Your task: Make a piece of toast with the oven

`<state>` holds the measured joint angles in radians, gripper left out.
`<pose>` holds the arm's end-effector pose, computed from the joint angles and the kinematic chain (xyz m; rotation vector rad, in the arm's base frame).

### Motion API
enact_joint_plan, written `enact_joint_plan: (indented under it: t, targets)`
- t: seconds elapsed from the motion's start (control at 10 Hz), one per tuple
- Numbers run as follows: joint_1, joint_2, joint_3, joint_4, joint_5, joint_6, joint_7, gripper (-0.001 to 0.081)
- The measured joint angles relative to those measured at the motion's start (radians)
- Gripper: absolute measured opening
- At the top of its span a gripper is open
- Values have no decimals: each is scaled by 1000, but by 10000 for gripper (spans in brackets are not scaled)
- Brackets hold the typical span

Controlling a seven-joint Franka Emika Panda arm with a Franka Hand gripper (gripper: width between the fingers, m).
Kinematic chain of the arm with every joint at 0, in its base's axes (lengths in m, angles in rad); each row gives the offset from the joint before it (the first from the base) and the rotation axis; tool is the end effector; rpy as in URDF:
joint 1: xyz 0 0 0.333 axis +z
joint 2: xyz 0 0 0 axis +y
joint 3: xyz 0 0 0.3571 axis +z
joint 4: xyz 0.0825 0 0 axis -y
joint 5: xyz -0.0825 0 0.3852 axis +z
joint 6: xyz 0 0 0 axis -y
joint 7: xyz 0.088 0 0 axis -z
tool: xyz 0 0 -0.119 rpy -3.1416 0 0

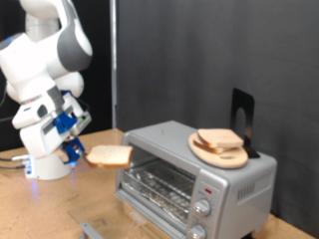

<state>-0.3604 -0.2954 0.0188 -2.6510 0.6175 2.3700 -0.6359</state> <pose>0.3789 -0.1226 0.3696 -2.7502 0.2104 -0.2980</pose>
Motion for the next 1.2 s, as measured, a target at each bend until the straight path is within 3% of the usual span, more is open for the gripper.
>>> enact_joint_plan:
  t: [0.3, 0.5, 0.8, 1.2]
  targets:
    - [11, 40, 1, 1, 40, 56, -34, 391]
    - [11, 46, 3, -10, 18, 56, -34, 391]
    - [12, 107, 12, -8, -25, 64, -34, 391]
    - [22, 174, 22, 44, 6, 77, -227, 391]
